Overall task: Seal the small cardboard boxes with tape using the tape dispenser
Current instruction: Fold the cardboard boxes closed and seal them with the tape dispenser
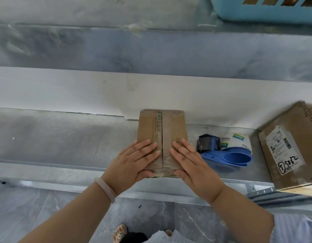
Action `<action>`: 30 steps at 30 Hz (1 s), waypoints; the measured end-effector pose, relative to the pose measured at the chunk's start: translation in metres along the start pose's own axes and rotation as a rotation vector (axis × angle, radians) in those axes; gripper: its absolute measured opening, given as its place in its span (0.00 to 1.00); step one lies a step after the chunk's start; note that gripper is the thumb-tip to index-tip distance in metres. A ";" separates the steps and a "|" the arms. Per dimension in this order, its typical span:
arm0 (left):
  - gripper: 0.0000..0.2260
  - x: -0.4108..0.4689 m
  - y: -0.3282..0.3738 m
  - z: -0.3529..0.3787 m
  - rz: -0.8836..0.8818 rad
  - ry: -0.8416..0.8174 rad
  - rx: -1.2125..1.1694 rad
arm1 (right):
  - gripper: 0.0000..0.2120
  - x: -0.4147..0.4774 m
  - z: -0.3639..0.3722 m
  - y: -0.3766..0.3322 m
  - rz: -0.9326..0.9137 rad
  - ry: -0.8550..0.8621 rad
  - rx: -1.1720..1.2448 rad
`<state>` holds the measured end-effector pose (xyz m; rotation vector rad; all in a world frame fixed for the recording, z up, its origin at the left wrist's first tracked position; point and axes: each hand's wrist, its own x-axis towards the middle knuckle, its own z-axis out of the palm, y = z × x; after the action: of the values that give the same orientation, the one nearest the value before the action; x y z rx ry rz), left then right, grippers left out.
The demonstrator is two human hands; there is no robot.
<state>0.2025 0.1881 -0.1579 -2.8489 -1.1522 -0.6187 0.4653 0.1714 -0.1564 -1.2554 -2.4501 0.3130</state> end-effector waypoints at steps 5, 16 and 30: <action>0.23 -0.002 0.010 -0.004 -0.118 -0.042 -0.125 | 0.25 -0.002 -0.005 -0.009 0.129 -0.038 0.269; 0.31 0.025 0.066 0.003 -1.087 0.298 -0.998 | 0.26 0.008 0.010 -0.045 0.830 0.196 1.066; 0.49 0.020 0.061 -0.001 -0.987 0.206 -0.902 | 0.35 0.014 0.002 -0.052 0.864 0.203 0.900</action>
<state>0.2562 0.1573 -0.1416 -2.3415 -2.7688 -1.7691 0.4188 0.1529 -0.1362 -1.6473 -1.1711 1.2482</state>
